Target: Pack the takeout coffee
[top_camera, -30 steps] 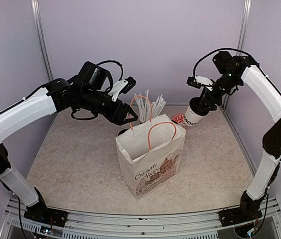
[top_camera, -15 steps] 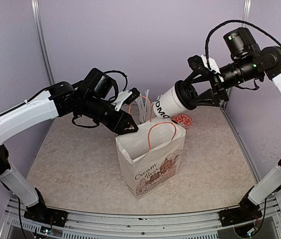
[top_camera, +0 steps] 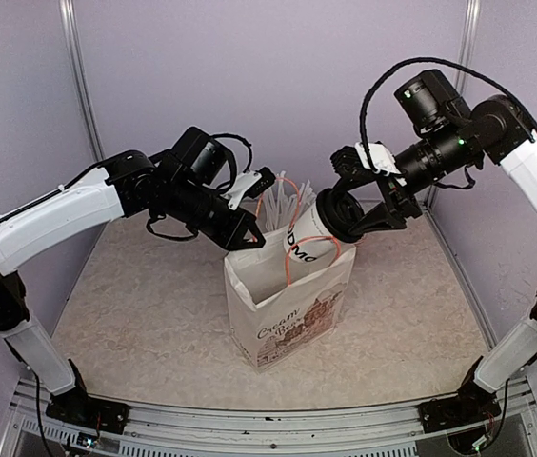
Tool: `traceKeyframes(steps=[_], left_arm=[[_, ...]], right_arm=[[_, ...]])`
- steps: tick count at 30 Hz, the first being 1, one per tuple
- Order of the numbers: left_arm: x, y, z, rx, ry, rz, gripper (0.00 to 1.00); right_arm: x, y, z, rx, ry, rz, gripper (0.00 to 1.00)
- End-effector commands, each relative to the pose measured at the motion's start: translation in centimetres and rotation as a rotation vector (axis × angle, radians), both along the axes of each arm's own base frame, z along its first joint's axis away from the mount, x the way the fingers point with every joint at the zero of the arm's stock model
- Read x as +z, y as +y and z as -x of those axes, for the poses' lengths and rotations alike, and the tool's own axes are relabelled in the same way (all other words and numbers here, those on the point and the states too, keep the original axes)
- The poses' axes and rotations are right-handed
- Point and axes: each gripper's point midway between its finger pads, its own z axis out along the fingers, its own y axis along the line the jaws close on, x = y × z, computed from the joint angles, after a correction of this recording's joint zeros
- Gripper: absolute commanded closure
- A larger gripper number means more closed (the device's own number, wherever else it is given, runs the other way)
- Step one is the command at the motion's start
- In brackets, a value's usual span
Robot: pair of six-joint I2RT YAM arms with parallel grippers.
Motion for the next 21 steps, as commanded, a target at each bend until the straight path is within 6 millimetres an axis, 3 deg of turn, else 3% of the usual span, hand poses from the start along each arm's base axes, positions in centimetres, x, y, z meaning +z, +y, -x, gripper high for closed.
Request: traceKeyframes(steps=[1,11,16,21], left_arm=[[0.9,-0.6,0.3,-0.066,-0.043,-0.007,1.0],[2.0,-1.4,1.4,-0.18,-0.086,-0.005,1.0],[1.7,-1.2,1.0,-0.176,-0.108,-0.049,1.0],[0.3,-0.7,0.7,-0.17,-0.103,-0.1,1.0]], right_arm=[[-1.4,1.1,-1.8,-0.035,-0.031,0.046,0.46],[-4.2,3.4,-1.4,0.013,-0.02,0.134,0.48],[-2.8,3.6,-1.0,0.02,-0.034,0.117,0.49],[-0.9,2.6,-1.0,-0.021,-0.091,0.09,0.5]])
